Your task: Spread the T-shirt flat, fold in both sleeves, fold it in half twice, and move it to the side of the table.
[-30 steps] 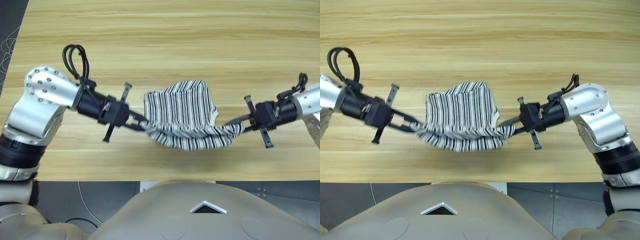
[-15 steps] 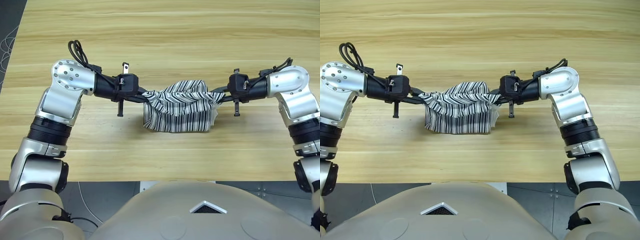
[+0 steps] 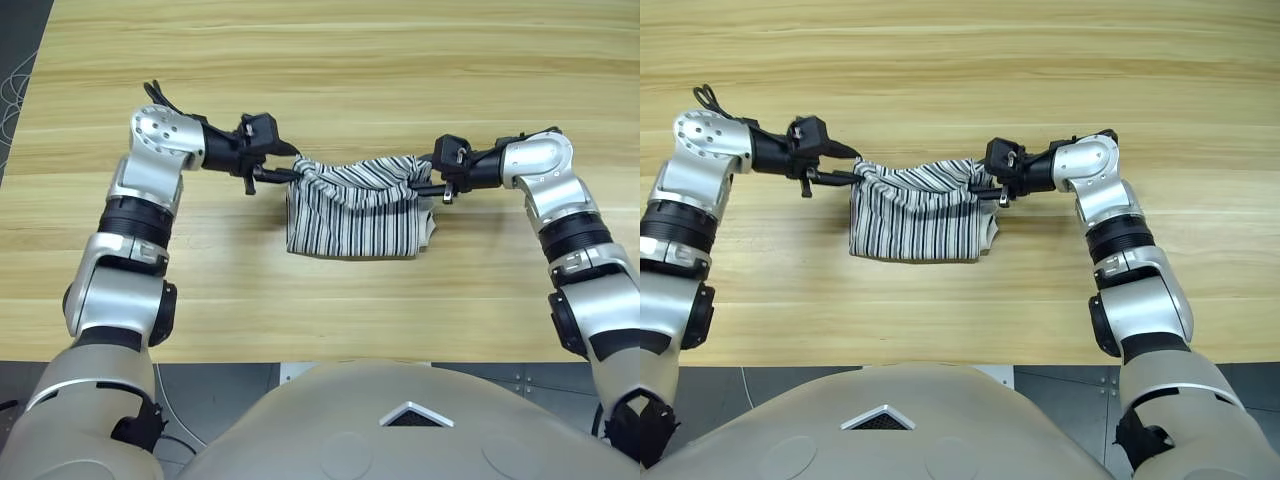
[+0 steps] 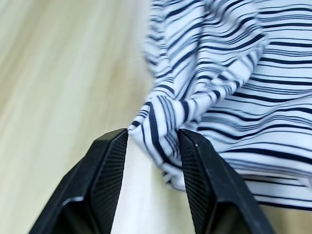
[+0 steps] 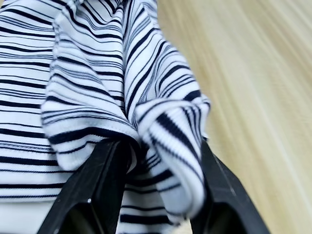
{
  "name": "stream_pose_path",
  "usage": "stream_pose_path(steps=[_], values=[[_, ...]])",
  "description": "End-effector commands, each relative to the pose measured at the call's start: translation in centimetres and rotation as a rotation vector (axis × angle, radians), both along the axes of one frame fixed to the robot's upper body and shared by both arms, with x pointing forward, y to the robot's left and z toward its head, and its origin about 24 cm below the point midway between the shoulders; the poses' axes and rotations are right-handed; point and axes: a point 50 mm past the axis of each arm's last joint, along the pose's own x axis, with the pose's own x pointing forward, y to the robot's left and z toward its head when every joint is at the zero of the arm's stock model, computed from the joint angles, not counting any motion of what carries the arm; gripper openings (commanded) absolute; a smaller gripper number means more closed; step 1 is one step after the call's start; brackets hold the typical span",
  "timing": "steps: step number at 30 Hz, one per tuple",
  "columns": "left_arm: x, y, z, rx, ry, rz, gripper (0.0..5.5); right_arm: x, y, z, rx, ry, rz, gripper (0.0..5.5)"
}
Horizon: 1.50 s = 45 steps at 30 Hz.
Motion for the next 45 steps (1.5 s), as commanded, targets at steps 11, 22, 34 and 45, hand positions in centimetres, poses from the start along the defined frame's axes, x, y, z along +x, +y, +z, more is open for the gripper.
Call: stream_pose_path(steps=[11, 22, 34, 45], values=[[1.7, 1.7, 1.0, 0.032, -0.093, 0.077, 1.89, 2.3, 0.3, -0.7, 0.175, 0.314, -0.338, 1.71], [2.3, 1.4, 2.9, -0.048, -0.141, 0.056, 1.89, 2.9, -0.5, 1.8, 0.478, 0.841, -0.564, 1.71], [2.6, 2.2, 3.9, -0.101, -0.196, 0.118, 1.89, 3.5, -1.5, 2.4, 0.3, 0.173, -0.605, 1.71], [5.4, 8.3, 5.3, 0.005, -0.353, 0.933, 1.89, -3.9, 4.9, 2.6, 0.46, 0.061, 0.025, 1.71]])
